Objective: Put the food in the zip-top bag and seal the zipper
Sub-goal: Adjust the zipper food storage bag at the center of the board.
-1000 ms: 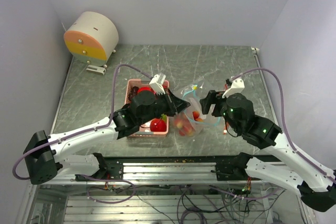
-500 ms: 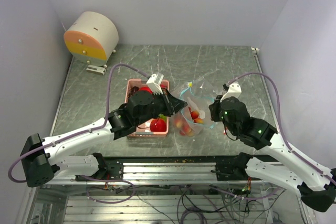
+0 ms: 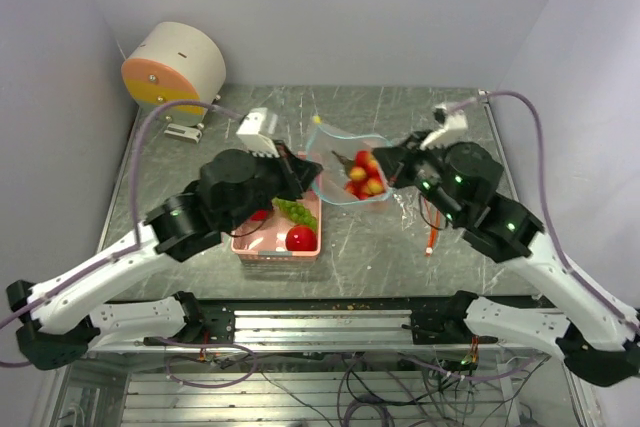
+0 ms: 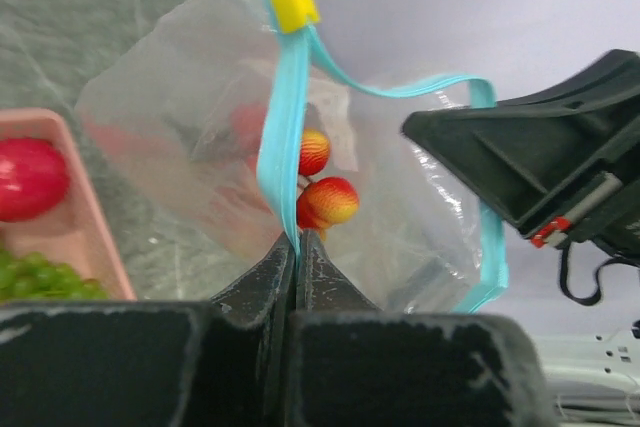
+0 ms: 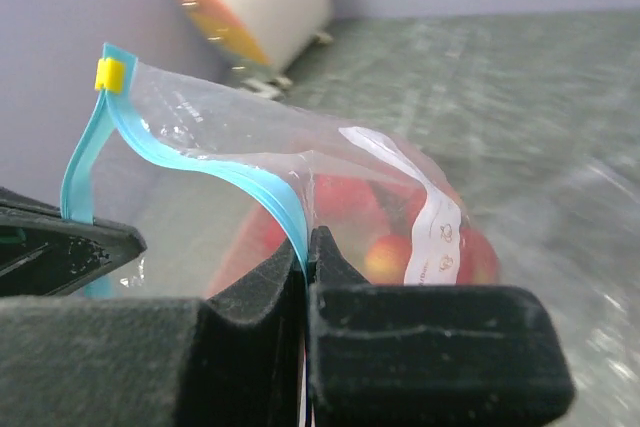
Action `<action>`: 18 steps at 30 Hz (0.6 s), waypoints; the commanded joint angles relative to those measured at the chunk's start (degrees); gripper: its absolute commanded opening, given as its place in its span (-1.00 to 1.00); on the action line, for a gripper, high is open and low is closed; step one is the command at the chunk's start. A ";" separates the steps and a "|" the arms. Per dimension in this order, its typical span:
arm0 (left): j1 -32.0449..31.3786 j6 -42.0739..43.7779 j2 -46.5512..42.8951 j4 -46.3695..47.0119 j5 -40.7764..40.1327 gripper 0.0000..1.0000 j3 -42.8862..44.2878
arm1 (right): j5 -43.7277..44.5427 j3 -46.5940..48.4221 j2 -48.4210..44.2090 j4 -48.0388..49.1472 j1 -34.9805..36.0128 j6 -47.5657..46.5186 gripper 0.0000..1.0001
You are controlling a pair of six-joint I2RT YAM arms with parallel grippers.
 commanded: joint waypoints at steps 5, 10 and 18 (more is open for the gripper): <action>0.37 7.79 -9.59 -22.83 -23.01 -0.86 8.89 | -28.37 4.91 16.85 24.08 1.25 1.92 -1.00; 0.37 7.50 -14.29 -31.09 -32.68 -0.86 10.27 | -29.53 7.37 26.03 34.04 7.63 2.03 -1.00; 0.38 -0.20 -18.74 -41.18 -43.43 -0.86 4.72 | -30.18 9.19 40.83 36.03 12.02 1.82 -0.68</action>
